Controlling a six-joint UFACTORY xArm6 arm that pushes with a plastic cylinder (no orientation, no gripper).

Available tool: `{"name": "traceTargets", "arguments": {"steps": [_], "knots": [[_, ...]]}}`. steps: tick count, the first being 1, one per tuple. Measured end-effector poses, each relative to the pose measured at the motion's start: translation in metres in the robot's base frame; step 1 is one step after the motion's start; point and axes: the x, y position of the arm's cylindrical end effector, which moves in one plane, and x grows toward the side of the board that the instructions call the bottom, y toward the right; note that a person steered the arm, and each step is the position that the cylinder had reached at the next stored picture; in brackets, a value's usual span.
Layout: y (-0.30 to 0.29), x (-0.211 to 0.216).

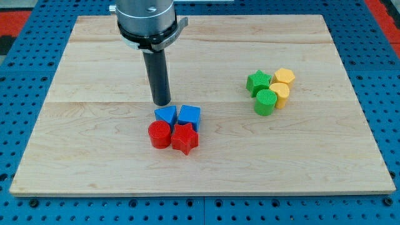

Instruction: Point your arm at the red star

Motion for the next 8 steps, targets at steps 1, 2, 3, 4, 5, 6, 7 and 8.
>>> {"name": "traceTargets", "arguments": {"steps": [1, 2, 3, 4, 5, 6, 7, 8], "knots": [[0.000, 0.000], [-0.034, 0.001], [-0.064, 0.005], [-0.064, 0.034], [-0.071, 0.065], [-0.082, 0.086], [-0.064, 0.095], [-0.054, 0.098]]}}
